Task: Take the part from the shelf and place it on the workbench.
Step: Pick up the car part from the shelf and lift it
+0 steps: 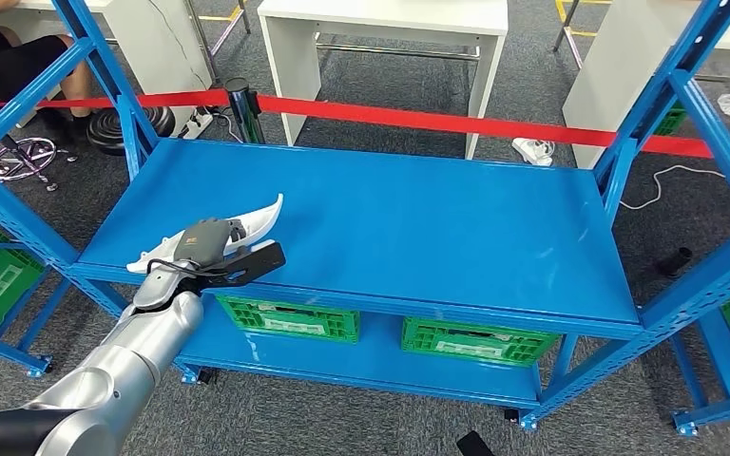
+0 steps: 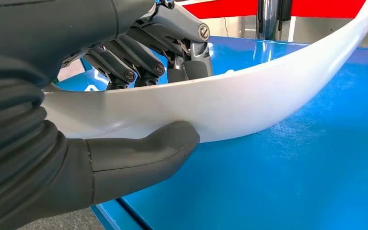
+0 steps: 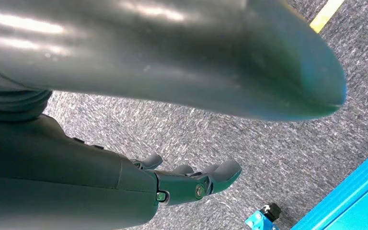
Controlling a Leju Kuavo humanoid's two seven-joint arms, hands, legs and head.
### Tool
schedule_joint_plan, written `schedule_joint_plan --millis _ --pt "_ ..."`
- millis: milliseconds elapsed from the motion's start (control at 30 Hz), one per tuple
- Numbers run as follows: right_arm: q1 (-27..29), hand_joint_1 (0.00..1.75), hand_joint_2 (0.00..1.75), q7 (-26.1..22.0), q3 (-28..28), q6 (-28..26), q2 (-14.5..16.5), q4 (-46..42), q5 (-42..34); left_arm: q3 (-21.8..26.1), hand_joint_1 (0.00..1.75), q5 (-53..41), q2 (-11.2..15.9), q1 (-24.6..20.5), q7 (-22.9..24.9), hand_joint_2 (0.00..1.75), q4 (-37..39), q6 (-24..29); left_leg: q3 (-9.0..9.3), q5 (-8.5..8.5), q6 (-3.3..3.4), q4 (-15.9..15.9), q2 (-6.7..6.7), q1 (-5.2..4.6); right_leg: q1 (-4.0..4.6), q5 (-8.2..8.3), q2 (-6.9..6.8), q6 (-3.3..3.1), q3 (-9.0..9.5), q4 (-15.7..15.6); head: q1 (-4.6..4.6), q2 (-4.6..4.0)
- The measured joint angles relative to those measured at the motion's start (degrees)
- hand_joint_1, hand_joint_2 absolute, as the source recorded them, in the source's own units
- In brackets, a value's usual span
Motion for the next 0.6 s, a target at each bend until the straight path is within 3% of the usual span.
schedule_joint_plan --millis 600 --pt "0.1 0.00 0.00 -0.1 0.0 -0.2 0.0 0.0 -0.1 2.3 1.71 3.0 -0.1 0.0 -3.1 1.75 -0.2 2.2 0.00 0.00 0.00 0.0 0.00 0.00 0.00 0.00 0.00 0.00 0.00 0.0 0.00 0.00"
